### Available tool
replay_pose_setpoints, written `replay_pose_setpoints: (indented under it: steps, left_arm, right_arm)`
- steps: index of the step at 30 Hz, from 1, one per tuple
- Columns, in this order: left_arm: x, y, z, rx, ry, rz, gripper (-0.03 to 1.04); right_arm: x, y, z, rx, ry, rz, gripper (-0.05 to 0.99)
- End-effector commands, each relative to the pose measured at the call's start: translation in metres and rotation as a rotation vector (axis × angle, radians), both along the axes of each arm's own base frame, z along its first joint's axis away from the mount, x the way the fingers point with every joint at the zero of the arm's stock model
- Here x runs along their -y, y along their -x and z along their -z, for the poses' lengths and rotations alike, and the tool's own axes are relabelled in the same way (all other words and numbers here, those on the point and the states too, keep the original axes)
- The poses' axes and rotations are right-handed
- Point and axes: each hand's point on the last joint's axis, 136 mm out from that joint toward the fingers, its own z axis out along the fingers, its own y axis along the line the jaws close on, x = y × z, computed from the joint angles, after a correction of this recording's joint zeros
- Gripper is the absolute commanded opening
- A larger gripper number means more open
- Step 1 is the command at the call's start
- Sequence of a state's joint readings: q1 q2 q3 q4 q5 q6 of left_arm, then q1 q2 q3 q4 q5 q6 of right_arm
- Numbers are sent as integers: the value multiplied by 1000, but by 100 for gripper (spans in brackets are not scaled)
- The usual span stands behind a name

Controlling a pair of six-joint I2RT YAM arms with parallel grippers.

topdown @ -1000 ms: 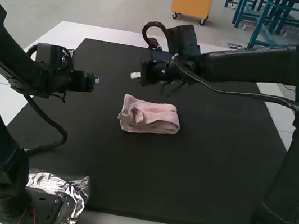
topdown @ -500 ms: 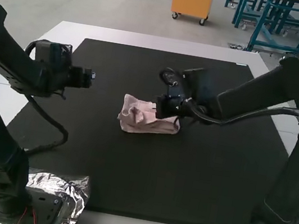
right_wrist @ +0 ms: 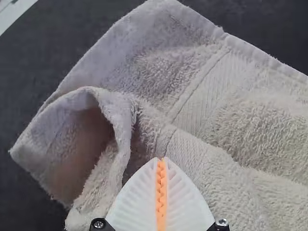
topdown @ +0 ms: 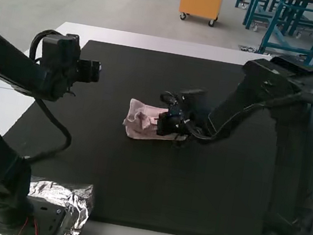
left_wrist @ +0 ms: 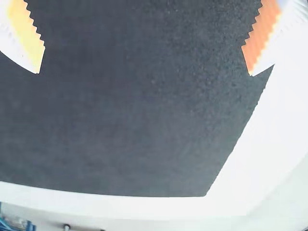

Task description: Fold the towel.

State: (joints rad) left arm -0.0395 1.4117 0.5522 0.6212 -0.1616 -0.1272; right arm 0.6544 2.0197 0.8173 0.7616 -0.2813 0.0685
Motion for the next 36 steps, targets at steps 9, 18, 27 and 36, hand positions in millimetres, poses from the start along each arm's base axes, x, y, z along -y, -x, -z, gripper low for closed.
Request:
replay_pose_setpoints:
  steps: [9,18,27,36]
  left_arm:
    - [0,16,-78,138,-35,1,97]
    - [2,42,-144,264,-56,20,97]
    - [11,95,-226,463,-68,81,97]
    - [19,178,-276,658,-61,144,97]
  right_arm:
    - [14,-41,38,-8,-15,97,-3]
    - [33,-55,-114,105,-148,159,21]
    - [121,-23,-343,470,-269,302,91]
    - [224,59,-434,688,-280,515,91]
